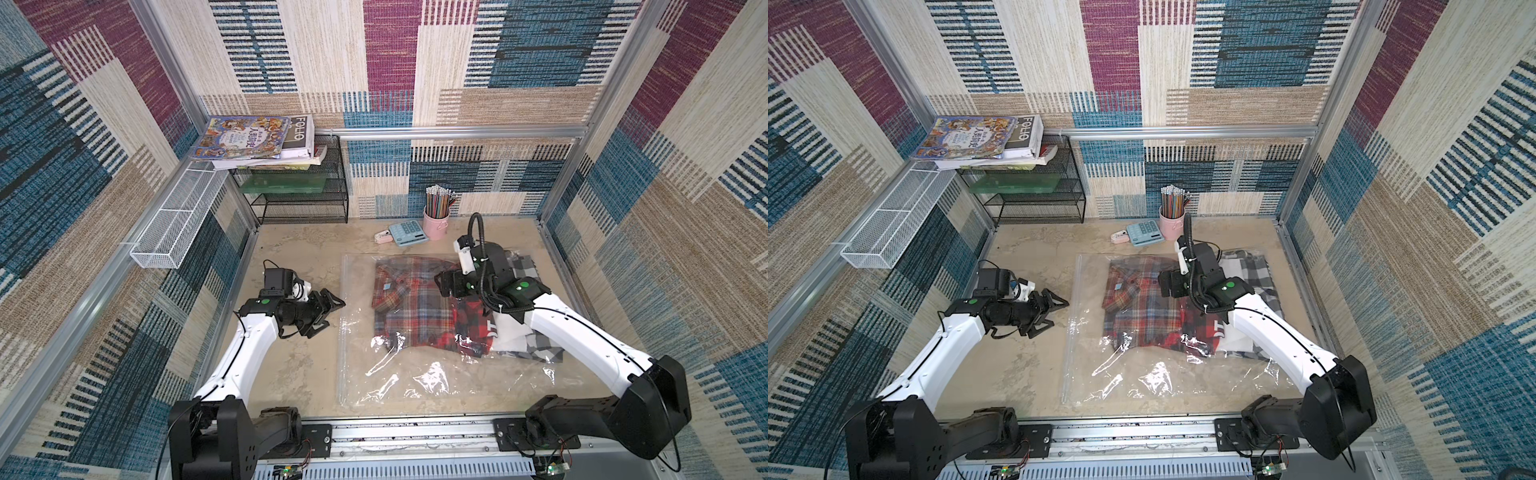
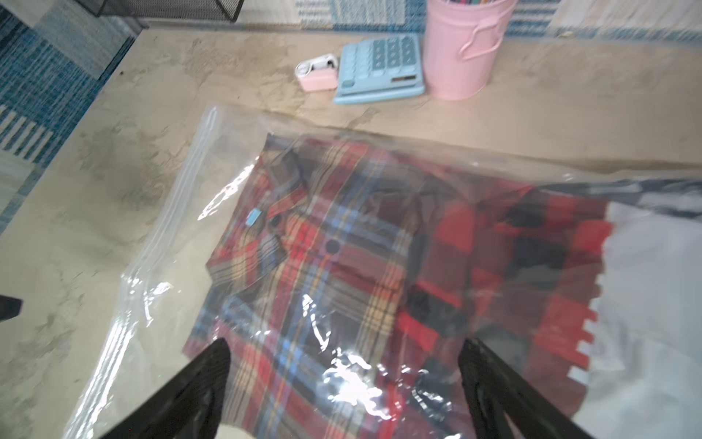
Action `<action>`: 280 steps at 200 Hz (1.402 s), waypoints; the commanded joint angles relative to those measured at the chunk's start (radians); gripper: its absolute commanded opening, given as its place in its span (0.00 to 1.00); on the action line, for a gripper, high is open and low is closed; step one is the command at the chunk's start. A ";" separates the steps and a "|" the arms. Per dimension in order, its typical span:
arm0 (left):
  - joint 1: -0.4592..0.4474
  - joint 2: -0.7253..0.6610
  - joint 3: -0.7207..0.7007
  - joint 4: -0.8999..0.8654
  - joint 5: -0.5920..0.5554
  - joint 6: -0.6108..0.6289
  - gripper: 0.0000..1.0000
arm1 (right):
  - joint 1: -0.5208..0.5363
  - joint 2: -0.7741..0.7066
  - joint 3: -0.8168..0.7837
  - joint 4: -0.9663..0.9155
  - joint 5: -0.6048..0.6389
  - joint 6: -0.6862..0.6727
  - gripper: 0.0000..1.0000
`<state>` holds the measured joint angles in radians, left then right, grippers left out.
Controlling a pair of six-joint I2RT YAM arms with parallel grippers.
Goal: Take the shirt out of the vacuum bag
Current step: Open the vacuum bag at the center of the board.
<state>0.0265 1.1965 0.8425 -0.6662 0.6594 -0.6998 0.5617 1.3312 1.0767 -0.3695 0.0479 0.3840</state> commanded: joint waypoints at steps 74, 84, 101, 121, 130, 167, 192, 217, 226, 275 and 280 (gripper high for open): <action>-0.098 0.003 -0.089 -0.034 -0.232 0.023 0.66 | 0.203 0.266 0.205 -0.072 -0.119 0.154 0.97; -0.113 0.021 -0.098 -0.009 -0.271 0.027 0.65 | 0.211 0.297 0.238 -0.077 -0.129 0.156 0.97; -0.117 0.053 -0.122 0.067 -0.268 0.021 0.61 | 0.217 0.348 0.299 -0.098 -0.137 0.160 0.97; -0.127 0.093 -0.122 0.152 -0.250 0.013 0.58 | 0.226 0.394 0.348 -0.117 -0.148 0.164 0.98; -0.133 0.117 -0.109 0.174 -0.242 0.020 0.57 | 0.234 0.409 0.362 -0.120 -0.150 0.164 0.98; -0.145 0.216 -0.062 0.207 -0.200 0.058 0.52 | 0.254 0.441 0.389 -0.129 -0.142 0.164 0.98; -0.146 0.262 -0.060 0.226 -0.178 0.074 0.50 | 0.254 0.444 0.391 -0.126 -0.135 0.164 0.98; -0.148 0.281 -0.066 0.255 -0.151 0.078 0.46 | 0.254 0.452 0.407 -0.132 -0.131 0.157 0.99; -0.149 0.282 -0.067 0.255 -0.147 0.086 0.45 | 0.254 0.459 0.413 -0.135 -0.129 0.154 0.99; -0.151 0.244 -0.088 0.219 -0.181 0.135 0.42 | 0.254 0.487 0.452 -0.147 -0.132 0.144 0.99; -0.151 0.237 -0.091 0.216 -0.196 0.136 0.43 | 0.255 0.488 0.453 -0.146 -0.132 0.142 0.99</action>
<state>-0.1242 1.4605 0.7597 -0.4221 0.5037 -0.5991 0.8150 1.8126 1.5154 -0.5022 -0.0872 0.5335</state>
